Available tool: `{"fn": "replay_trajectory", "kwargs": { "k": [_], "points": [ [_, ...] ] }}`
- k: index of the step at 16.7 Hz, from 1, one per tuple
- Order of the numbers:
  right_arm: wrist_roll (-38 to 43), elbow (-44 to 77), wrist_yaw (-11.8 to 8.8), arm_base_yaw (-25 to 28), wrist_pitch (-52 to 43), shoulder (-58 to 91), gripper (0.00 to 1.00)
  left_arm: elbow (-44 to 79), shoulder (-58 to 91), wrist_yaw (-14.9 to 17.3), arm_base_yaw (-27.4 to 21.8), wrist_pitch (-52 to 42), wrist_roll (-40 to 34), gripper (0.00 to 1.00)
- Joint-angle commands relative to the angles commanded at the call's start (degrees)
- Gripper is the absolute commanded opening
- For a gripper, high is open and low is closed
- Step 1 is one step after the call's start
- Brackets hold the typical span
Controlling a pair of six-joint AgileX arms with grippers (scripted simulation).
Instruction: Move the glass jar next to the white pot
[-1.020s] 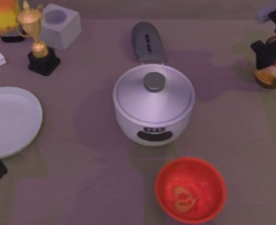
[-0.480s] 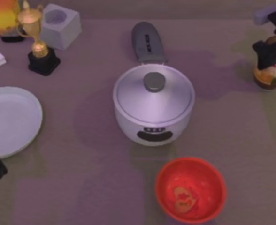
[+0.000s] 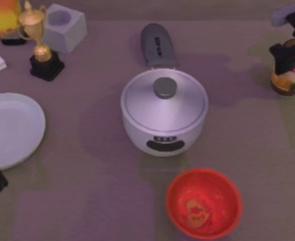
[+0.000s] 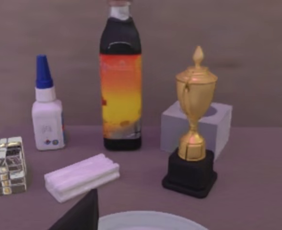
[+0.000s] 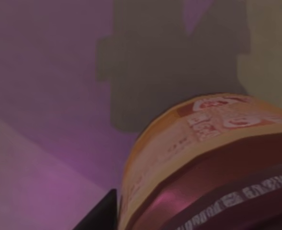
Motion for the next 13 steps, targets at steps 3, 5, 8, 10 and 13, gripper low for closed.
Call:
{"fn": "replay_trajectory", "kwargs": {
  "k": [3,5,8,10,13],
  "points": [
    [0.0,0.0,0.0,0.0,0.0,0.0,0.00,0.0,0.0,0.0,0.0,0.0,0.0,1.00],
    [0.0,0.0,0.0,0.0,0.0,0.0,0.00,0.0,0.0,0.0,0.0,0.0,0.0,1.00],
    [0.0,0.0,0.0,0.0,0.0,0.0,0.00,0.0,0.0,0.0,0.0,0.0,0.0,1.00],
    [0.1,-0.1,0.0,-0.2,0.0,-0.3,0.00,0.0,0.0,0.0,0.0,0.0,0.0,1.00],
    [0.1,-4.0,-0.1,0.0,-0.7,-4.3,0.00,0.0,0.0,0.0,0.0,0.0,0.0,1.00]
  ]
}}
